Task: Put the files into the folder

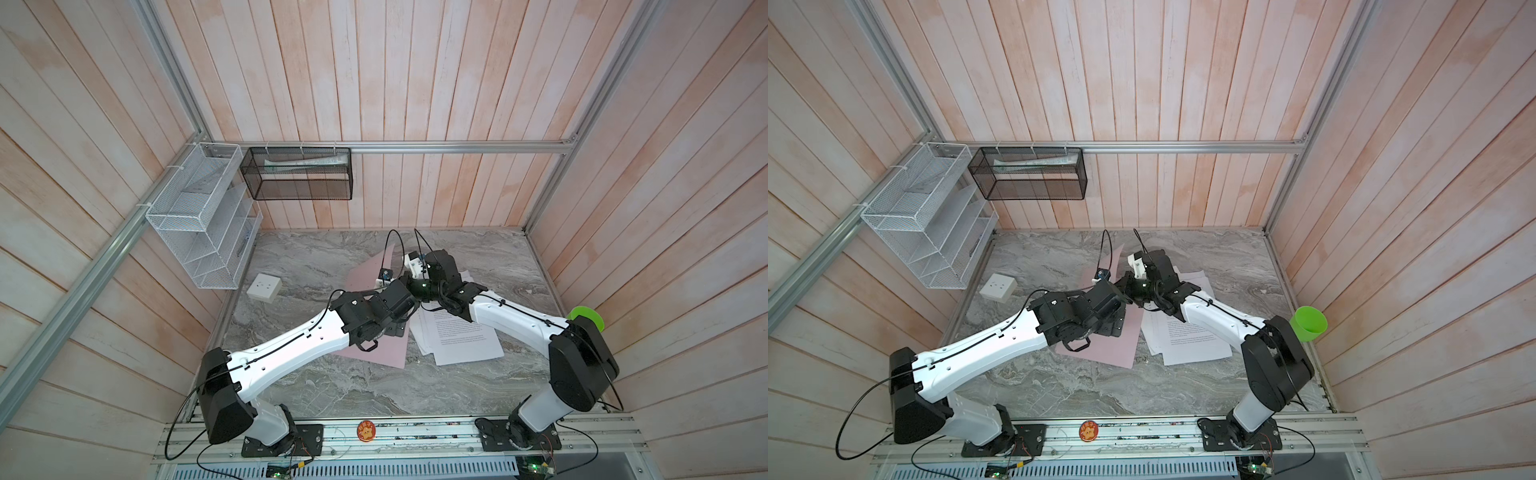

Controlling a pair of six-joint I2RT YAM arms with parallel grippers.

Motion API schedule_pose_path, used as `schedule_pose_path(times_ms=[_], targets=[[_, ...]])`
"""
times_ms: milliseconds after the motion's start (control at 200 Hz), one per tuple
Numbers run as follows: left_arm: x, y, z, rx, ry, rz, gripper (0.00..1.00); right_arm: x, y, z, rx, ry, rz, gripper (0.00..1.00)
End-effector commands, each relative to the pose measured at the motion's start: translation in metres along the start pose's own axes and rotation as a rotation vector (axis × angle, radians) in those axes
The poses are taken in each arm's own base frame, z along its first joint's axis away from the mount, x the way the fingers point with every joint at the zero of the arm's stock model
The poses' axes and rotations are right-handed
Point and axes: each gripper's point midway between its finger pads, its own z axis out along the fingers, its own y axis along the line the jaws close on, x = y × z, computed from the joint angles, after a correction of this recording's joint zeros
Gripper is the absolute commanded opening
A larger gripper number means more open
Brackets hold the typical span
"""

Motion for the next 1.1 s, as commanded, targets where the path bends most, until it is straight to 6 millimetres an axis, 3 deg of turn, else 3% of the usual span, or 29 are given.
schedule_pose_path(times_ms=[0, 230, 370, 595, 760, 870, 965, 1095], targets=[[0.008, 0.010, 0.002, -0.046, 0.006, -0.012, 0.95, 0.002, 0.021, -0.002, -0.078, 0.008, -0.013, 0.00], [0.022, 0.021, 0.011, -0.121, 0.036, -0.006, 0.82, 0.006, 0.026, -0.004, -0.111, 0.026, -0.015, 0.00], [0.025, 0.024, 0.011, -0.132, 0.040, -0.005, 0.58, 0.008, 0.025, -0.005, -0.101, 0.033, -0.025, 0.00], [0.027, 0.022, 0.010, -0.119, 0.051, 0.010, 0.33, 0.007, 0.022, -0.004, -0.098, 0.051, -0.034, 0.00], [0.025, 0.020, 0.008, -0.110, 0.057, 0.020, 0.00, 0.001, 0.020, -0.002, -0.096, 0.072, -0.058, 0.00], [0.026, 0.017, 0.009, -0.107, 0.078, 0.035, 0.00, -0.013, 0.017, -0.004, -0.111, 0.085, -0.065, 0.00], [0.028, 0.018, 0.008, -0.109, 0.092, 0.024, 0.00, -0.029, 0.019, -0.010, -0.152, 0.099, -0.080, 0.19], [0.023, 0.018, 0.003, -0.072, 0.085, -0.011, 0.00, -0.060, 0.020, -0.032, -0.188, 0.043, -0.097, 0.31]])
